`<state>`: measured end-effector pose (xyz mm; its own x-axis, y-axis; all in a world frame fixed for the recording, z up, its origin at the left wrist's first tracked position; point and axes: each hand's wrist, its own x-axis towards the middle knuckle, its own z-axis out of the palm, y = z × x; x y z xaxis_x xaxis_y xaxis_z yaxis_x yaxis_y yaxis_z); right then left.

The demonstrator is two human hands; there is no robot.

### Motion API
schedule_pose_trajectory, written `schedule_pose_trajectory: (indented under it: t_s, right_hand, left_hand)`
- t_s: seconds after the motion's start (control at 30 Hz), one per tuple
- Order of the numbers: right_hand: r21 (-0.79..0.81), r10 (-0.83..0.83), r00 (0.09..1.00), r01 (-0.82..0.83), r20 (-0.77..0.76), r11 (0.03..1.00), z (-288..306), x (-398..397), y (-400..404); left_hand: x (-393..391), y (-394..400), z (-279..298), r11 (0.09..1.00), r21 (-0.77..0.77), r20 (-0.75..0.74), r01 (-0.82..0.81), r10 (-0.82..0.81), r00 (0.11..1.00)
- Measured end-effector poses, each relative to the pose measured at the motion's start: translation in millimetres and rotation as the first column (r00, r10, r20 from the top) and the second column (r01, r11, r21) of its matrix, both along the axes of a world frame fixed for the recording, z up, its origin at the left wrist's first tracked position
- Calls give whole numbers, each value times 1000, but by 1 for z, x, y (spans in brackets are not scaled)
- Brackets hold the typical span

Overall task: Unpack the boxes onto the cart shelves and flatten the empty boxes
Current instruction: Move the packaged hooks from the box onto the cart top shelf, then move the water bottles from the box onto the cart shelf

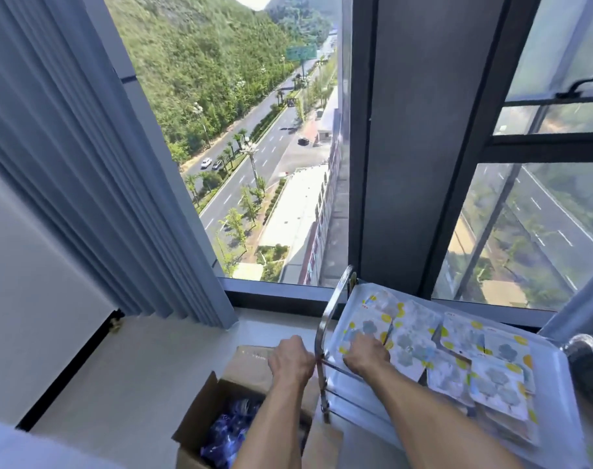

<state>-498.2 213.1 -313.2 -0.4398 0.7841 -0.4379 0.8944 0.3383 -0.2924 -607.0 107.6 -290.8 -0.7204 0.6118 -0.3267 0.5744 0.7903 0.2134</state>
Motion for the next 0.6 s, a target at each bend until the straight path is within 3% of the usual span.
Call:
schedule_pose_trajectory:
  t_s: [0.3,0.6]
  right_hand:
    - [-136,-16,997,26,69,990,-103,-82,-99]
    - [-155,79,983,-54,163,986,-293,-102,-145]
  left_hand:
    - [-95,-138,-114,982,-163,100,-93,110,989]
    - [-100,-173,-302,967,-202,207,-155,197,958]
